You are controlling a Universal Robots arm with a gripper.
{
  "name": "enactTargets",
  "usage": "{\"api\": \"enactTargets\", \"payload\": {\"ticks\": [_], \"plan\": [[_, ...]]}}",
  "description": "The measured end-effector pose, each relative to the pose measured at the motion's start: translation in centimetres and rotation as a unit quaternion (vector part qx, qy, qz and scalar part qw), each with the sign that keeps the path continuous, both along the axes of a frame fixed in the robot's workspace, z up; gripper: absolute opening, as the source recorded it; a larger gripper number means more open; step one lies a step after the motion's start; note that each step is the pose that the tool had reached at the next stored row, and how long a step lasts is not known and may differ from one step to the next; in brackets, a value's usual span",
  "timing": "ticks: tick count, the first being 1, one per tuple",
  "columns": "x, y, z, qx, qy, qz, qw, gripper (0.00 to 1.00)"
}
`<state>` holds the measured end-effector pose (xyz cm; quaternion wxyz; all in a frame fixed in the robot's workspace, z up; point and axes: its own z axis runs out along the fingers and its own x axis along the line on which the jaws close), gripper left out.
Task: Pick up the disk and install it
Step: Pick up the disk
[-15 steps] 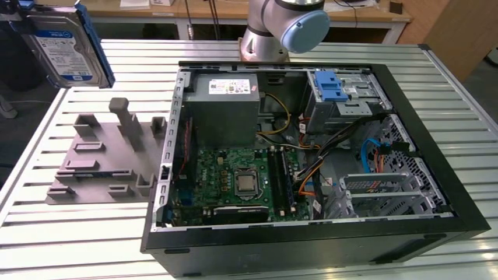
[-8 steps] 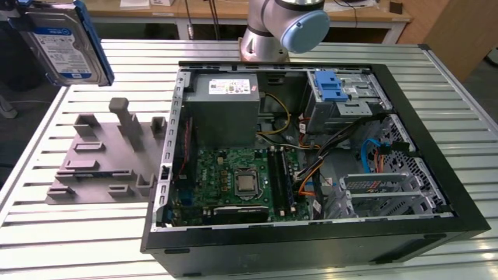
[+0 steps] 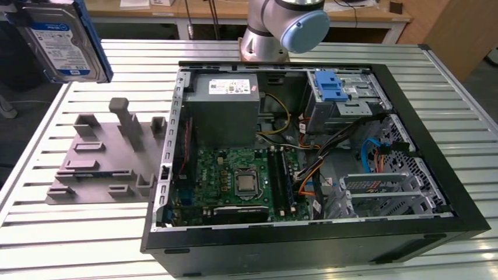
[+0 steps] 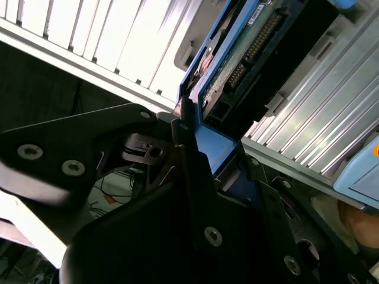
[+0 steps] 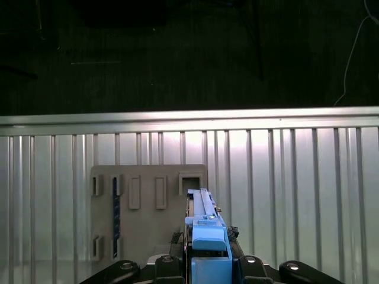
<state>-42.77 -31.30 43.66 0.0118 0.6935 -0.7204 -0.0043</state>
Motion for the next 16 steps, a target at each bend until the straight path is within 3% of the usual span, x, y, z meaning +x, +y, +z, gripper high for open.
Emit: {"api": "enactTargets", "payload": {"ticks": [16], "plan": [[0.0, 0.14, 1.54, 0.0000, 0.0000, 0.000, 1.0000, 0.36]]}}
